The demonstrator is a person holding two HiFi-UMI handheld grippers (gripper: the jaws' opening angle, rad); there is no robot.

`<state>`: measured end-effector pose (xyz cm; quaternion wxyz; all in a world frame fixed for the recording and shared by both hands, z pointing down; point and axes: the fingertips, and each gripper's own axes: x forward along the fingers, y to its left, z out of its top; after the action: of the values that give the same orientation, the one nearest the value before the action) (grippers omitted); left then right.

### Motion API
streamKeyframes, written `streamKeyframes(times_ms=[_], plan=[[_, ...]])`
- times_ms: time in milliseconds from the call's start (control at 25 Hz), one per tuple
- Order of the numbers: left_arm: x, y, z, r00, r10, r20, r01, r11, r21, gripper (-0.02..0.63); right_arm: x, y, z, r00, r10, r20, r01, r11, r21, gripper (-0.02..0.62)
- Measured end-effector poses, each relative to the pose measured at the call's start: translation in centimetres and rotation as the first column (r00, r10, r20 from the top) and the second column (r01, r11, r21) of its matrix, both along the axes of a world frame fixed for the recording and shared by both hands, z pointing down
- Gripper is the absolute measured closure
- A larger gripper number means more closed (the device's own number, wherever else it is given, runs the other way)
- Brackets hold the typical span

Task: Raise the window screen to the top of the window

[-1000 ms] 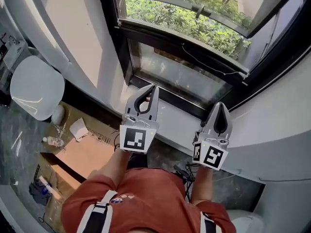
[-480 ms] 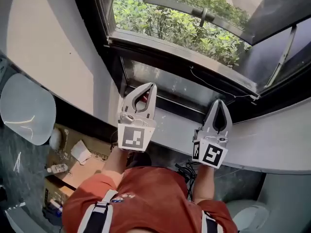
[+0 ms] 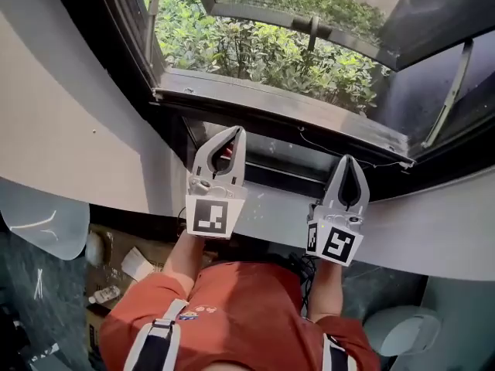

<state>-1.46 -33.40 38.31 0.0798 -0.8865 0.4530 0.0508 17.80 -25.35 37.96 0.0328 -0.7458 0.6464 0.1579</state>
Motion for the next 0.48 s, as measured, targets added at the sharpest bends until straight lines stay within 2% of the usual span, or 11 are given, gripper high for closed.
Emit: streamKeyframes(times_ms=[160, 280, 400, 480], plan=[[1.5, -0.3, 0.2, 0.998, -0.020, 0.058, 0.020, 1.000, 0.011, 0.601, 2.1, -0.5, 0.1, 1.000, -0.004, 0.004, 0.004, 1.000, 0.005, 0.586], [2.2, -0.7, -0.1, 0.998, -0.038, 0.042, 0.037, 0.999, 0.027, 0.601, 3.1, -0.8, 0.1, 1.000, -0.012, -0.019, 0.012, 1.000, 0.003, 0.586], [2.6, -0.8, 0.1, 0.994, -0.056, 0.088, 0.053, 0.998, 0.034, 0.601, 3.5, -1.1, 0.1, 0.999, -0.036, -0.032, 0.036, 0.999, -0.011, 0.586], [2.7, -1.1, 0.0, 0.989, -0.066, 0.136, 0.058, 0.996, 0.066, 0.601, 3.3, -1.3, 0.1, 0.996, -0.070, -0.062, 0.069, 0.997, -0.025, 0.586]])
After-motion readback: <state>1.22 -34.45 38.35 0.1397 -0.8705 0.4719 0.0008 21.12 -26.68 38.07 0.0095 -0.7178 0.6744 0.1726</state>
